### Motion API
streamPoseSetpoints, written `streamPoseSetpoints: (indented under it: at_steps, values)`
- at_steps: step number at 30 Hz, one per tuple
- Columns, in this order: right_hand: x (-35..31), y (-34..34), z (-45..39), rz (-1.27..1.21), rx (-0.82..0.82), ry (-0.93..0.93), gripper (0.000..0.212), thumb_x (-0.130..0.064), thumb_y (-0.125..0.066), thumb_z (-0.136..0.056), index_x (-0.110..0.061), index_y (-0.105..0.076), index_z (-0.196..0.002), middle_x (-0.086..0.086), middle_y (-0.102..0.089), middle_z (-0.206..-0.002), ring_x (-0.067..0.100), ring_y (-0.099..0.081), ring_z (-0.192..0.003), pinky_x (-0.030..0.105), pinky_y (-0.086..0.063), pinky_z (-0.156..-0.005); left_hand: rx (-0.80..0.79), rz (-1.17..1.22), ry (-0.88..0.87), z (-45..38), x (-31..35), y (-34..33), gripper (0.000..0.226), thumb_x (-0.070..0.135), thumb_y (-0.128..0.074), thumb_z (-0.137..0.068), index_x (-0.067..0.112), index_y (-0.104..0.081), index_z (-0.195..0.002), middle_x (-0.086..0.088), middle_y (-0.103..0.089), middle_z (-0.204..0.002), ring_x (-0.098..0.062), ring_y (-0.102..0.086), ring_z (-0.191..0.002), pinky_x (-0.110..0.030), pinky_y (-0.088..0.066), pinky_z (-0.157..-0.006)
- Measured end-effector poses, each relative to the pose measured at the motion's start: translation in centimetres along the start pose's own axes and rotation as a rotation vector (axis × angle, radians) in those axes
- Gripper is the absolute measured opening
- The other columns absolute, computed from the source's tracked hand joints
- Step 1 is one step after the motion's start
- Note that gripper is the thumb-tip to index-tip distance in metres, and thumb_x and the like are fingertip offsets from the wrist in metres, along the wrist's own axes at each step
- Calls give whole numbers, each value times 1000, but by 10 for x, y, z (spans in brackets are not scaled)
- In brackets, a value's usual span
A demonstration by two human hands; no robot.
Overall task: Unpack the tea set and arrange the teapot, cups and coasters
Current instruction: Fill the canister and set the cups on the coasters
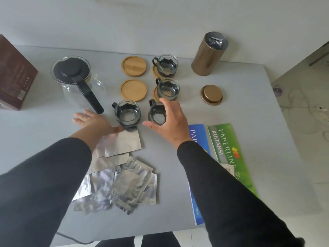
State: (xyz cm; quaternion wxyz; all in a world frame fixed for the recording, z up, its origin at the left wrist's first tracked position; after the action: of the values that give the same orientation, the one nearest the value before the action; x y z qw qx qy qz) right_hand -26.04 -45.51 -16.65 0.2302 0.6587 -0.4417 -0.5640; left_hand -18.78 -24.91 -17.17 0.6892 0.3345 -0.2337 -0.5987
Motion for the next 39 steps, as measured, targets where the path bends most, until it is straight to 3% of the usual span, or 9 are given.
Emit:
streamPoseSetpoints:
  at_steps: [3,7,16,23,30,35,39]
  values:
    - [-12,0,-34,-9,17,60,85,-63,-73,-62,-10,-53,-125,10,-56,-109,24,-56,-101,34,-54,-80,11,-29,-21,-9,0,-4,126,72,-59,-71,-2,5,-149,-25,11,-156,-48,9,-142,-56,-2,-117]
    - [-24,-8,-90,-84,-61,110,83,-50,-81,-62,-11,-50,-128,11,-53,-112,25,-52,-106,33,-46,-90,24,122,37,-22,-6,-11,146,75,-70,-53,2,14,-149,-25,14,-155,-46,11,-142,-56,-10,-115]
    - [-25,-52,-199,-101,-259,85,87,-37,-83,-66,-21,-36,-137,10,-38,-127,24,-45,-117,31,-40,-99,-13,309,53,-21,-5,-12,144,61,-78,-60,5,23,-146,-22,27,-152,-39,18,-143,-58,-20,-112]
    - [-12,-81,-235,-62,-346,37,86,-37,-84,-67,-22,-36,-137,11,-37,-131,28,-46,-119,38,-42,-101,-31,294,55,-23,-4,-11,143,61,-76,-61,3,25,-145,-23,29,-151,-40,19,-143,-58,-18,-112]
    - [-10,-90,-240,-33,-367,61,84,-39,-82,-68,-21,-37,-136,12,-36,-133,30,-44,-122,37,-40,-101,-35,281,62,-23,-4,-12,142,63,-74,-62,3,25,-145,-24,28,-151,-40,18,-143,-58,-18,-112]
    - [-24,-74,-221,64,-192,131,75,-51,-68,-75,-17,-40,-136,11,-38,-137,29,-36,-126,42,-39,-96,-31,291,68,-22,-6,-11,142,62,-74,-62,3,24,-145,-23,27,-152,-40,18,-143,-57,-17,-113]
    - [-45,-56,-167,-133,-30,284,60,-45,-63,-79,-2,-54,-120,15,-54,-115,28,-50,-108,38,-45,-90,-21,313,69,-20,-7,-10,140,58,-77,-63,5,23,-147,-21,26,-153,-39,17,-144,-57,-17,-113]
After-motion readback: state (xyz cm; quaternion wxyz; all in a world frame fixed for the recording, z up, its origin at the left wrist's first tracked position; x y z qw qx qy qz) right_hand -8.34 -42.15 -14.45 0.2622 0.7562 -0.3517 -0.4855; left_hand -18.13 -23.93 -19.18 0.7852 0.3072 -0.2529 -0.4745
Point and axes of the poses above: each hand's wrist, its own z-axis away from the middle knuckle, its own y-axis out of the back of the hand, x = y × z, the point moved 3 cm from there along -z, towards the middle knuckle
